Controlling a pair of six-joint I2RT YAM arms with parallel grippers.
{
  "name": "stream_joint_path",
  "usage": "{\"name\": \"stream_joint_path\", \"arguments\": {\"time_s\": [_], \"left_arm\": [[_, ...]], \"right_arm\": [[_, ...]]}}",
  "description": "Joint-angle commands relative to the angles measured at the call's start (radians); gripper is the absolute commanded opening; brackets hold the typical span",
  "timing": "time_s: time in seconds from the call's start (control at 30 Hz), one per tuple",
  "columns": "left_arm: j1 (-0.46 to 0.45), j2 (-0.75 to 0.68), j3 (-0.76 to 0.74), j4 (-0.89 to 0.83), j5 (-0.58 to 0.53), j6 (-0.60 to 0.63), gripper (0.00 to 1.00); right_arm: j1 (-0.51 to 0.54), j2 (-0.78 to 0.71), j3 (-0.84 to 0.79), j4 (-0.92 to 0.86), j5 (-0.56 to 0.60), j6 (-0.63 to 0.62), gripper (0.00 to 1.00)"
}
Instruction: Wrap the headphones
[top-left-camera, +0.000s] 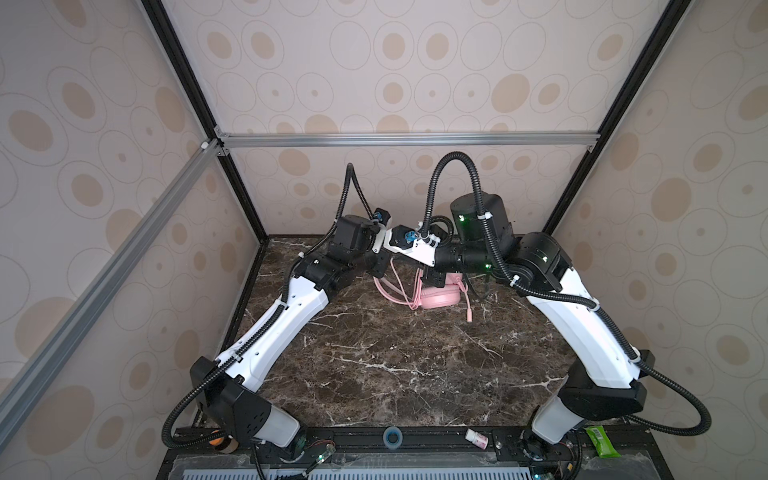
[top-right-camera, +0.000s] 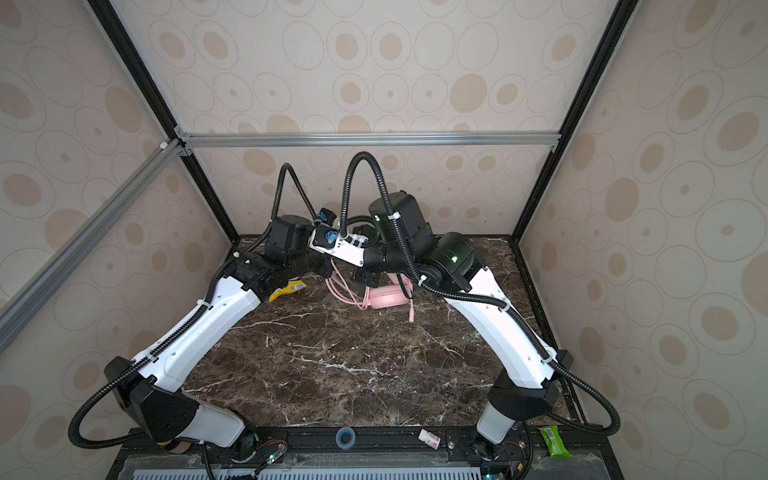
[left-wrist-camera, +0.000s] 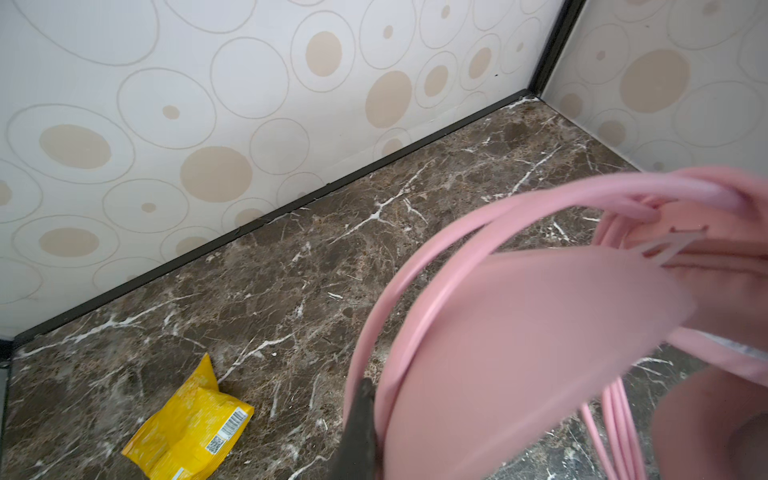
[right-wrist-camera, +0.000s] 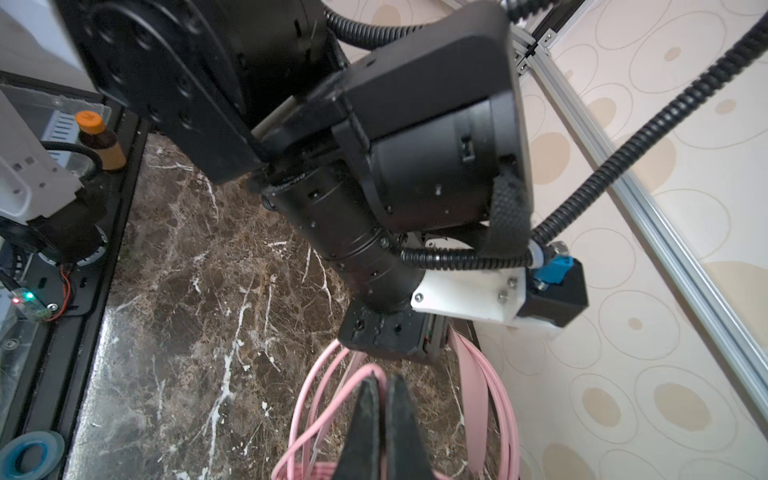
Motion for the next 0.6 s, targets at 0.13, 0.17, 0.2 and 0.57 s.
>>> {"name": "stream_joint_path", "arguments": {"time_s": [0.13, 0.17, 0.2, 0.57], "left_arm": [[-0.018, -0.009, 0.085, 0.038, 0.114, -0.014, 0.0], [-0.017, -0.009, 0.087, 0.037, 0.124, -0.017, 0.0], [-0.017, -0.009, 0.092, 0.035, 0.132, -0.019, 0.0], [-0.019, -0.01, 0.125, 0.015, 0.203, -0.026, 0.0]], "right_arm": [[-0.098, -0.038, -0.162, 0.267, -0.199, 0.125, 0.0], [-0.115, -0.048, -0.192, 0.3, -0.216, 0.139, 0.0], [-0.131, -0.056, -0.223, 0.331, -0.234, 0.156, 0.0], [-0.222, -0.072, -0.329, 0.38, -0.303, 0.11, 0.0]]}}
